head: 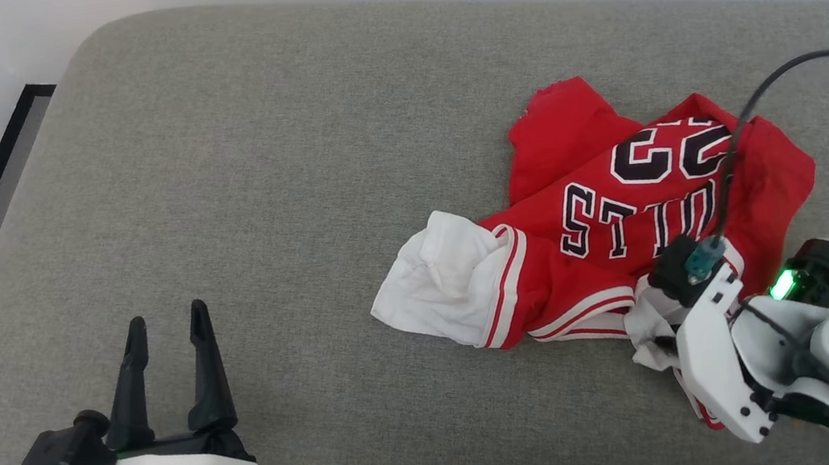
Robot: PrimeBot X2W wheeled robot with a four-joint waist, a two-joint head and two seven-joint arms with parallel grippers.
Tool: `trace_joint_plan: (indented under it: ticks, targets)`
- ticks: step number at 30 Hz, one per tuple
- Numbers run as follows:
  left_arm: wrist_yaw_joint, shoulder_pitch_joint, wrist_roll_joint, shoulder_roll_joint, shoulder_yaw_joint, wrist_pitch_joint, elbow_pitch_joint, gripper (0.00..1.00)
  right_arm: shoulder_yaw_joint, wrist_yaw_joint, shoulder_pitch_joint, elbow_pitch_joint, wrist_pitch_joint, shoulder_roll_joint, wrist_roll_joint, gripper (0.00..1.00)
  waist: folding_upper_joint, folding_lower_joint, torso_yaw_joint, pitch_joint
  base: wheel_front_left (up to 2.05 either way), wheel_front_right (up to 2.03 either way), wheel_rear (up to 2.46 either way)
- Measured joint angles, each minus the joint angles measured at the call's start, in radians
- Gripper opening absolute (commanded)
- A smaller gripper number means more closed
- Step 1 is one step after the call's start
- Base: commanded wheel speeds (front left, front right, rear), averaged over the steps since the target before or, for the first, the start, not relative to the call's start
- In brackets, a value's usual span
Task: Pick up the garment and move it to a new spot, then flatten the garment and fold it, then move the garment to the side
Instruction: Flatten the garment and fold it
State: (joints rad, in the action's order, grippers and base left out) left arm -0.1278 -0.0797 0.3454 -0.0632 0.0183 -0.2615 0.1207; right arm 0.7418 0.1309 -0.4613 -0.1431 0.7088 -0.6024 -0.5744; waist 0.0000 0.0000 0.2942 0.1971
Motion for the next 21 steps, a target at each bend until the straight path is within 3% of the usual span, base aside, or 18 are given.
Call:
trace_joint_plan:
  ticks: [8,21]
  targets:
    - [0.000,0.005,0.002,0.003,0.026,0.000,-0.008,1.00,-0.084,0.000,-0.003,0.030,-0.038,-0.031,-0.061,0.00,0.0000,0.0000,-0.023,-0.006,0.00,0.00,0.00]
    - [0.000,0.025,0.002,-0.008,0.020,0.000,-0.016,1.00,-0.446,0.000,0.183,0.128,-0.025,-0.013,-0.099,0.00,0.0000,0.0000,-0.076,-0.038,0.00,0.00,0.00]
